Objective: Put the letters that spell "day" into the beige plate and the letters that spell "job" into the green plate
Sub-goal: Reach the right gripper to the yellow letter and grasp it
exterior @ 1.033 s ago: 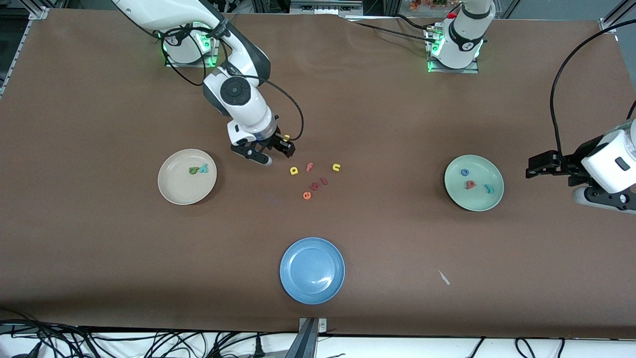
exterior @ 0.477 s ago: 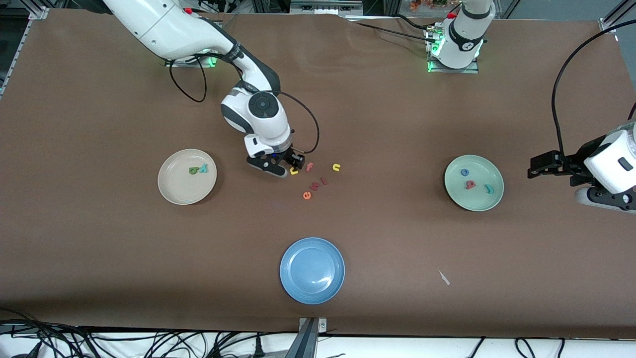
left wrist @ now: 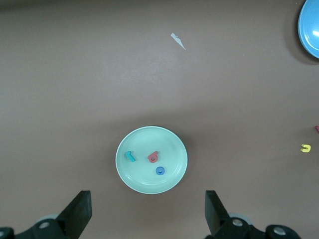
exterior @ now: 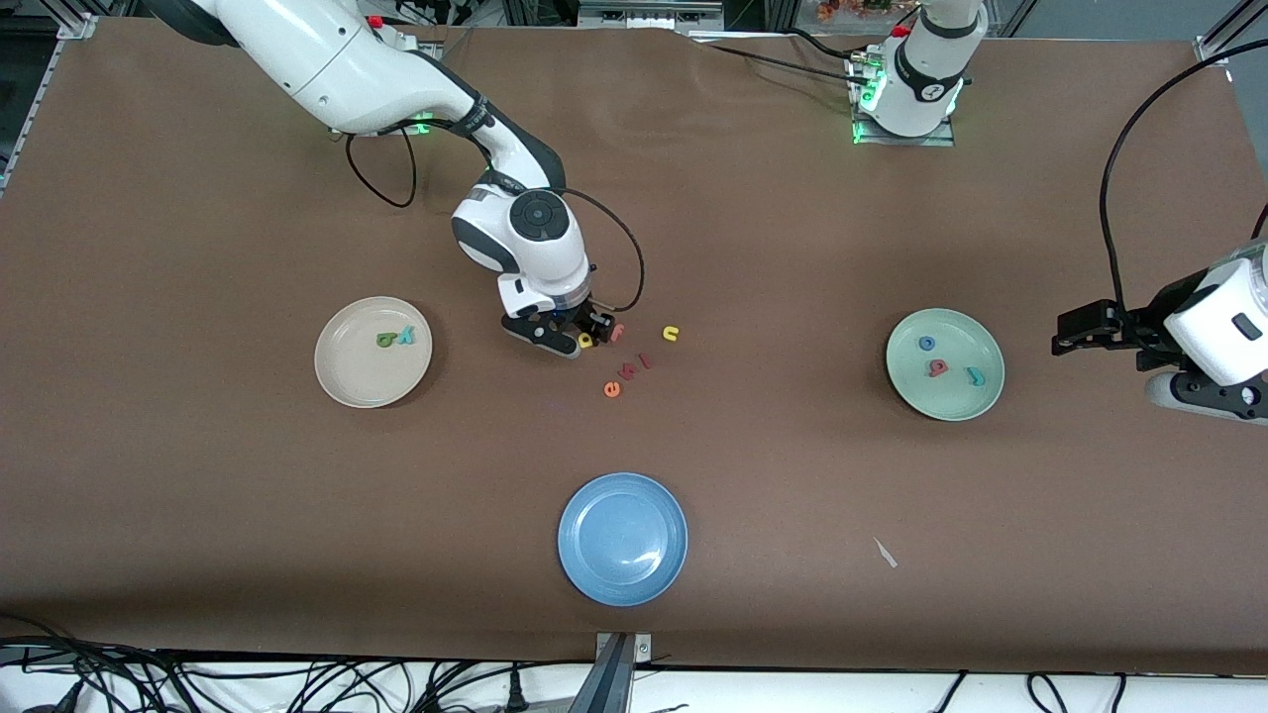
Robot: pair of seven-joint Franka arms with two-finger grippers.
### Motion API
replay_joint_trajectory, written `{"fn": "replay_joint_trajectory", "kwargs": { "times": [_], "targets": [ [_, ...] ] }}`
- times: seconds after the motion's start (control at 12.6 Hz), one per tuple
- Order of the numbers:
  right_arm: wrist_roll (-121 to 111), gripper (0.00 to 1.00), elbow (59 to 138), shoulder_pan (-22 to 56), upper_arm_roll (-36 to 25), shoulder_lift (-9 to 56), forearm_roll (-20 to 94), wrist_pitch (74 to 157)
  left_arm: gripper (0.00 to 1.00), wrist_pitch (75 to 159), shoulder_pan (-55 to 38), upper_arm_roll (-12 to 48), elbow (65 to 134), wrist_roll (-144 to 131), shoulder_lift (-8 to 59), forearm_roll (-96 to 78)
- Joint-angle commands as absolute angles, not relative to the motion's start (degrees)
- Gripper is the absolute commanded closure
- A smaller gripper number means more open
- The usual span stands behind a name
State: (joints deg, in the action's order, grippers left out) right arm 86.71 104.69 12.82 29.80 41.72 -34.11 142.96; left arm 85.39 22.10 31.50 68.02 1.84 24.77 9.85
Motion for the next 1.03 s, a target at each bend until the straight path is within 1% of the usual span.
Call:
{"fn": "replay_joint_trajectory", "kwargs": {
  "times": [0.0,0.32,0.48,0.64,0.72,0.87,0.95],
  "targets": [
    [88.24,0.29,101.08,13.45,29.88,44.29,-35.95,142.21,0.00,84.37,22.15,31.38,67.41,3.34,24.35,9.14],
    [88.33,0.31,101.07,13.97,29.45,45.35,-37.87,142.21,0.00,84.37,22.15,31.38,67.41,3.34,24.35,9.14],
    [88.33,0.37,101.16,14.06,29.36,45.44,-38.49,142.21,0.00,84.37,22.15,31.38,67.41,3.34,24.35,9.14],
    [88.33,0.54,101.16,14.06,29.09,45.44,-38.67,142.21,0.00,84.37,22.24,31.38,67.41,3.34,24.35,9.14],
    [88.33,0.61,101.16,14.06,29.00,45.44,-38.76,142.21,0.00,84.37,22.15,31.38,67.41,3.34,24.35,9.14],
    [88.24,0.80,101.25,13.97,29.00,45.35,-39.02,142.21,0.00,84.37,22.24,31.38,67.41,3.34,24.35,9.14],
    [88.07,0.87,101.25,13.97,28.92,45.26,-39.02,142.21,0.00,84.37,22.24,31.38,67.41,3.34,24.35,9.14]
  ]
}}
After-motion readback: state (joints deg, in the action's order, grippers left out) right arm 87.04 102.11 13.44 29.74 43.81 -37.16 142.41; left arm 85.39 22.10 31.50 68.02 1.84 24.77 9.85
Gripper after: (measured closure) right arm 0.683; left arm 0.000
